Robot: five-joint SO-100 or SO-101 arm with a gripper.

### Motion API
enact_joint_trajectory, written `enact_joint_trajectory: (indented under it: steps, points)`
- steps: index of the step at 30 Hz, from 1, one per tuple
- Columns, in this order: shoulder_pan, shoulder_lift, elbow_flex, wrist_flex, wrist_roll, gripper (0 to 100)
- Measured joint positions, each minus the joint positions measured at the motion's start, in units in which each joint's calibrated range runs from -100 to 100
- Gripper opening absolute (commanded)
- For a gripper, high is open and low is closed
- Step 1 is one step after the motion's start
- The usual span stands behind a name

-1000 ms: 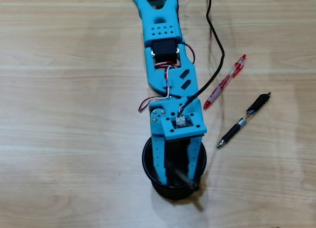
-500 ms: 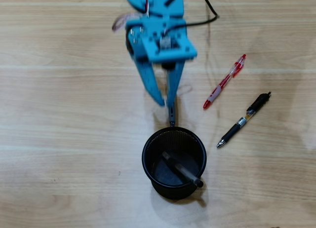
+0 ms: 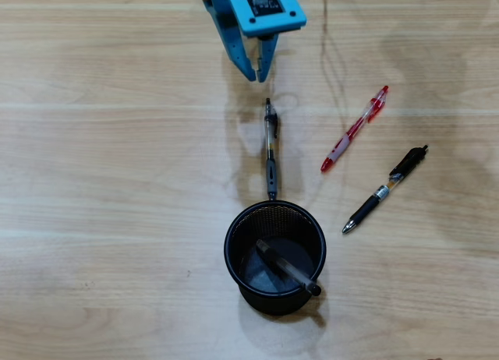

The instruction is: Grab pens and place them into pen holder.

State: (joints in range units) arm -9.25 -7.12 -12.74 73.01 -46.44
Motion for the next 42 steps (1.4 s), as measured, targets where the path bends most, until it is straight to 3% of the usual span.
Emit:
enact_joint_trajectory:
  steps: [5, 13, 21, 34, 40, 42]
  points:
    - [-6.0, -0.4, 1.8, 0.0, -0.2, 2]
    - [-16.4, 5.8, 2.3, 0.0, -4.8, 2]
    - [-15.7, 7.3, 3.8, 1.4, -5.8, 2]
    - [-6.1, 7.9, 12.2, 3.2, -5.8, 3]
    - [-3.4, 13.2, 11.9, 3.1, -5.8, 23]
    - [-4.0, 15.0, 11.2, 3.1, -5.8, 23]
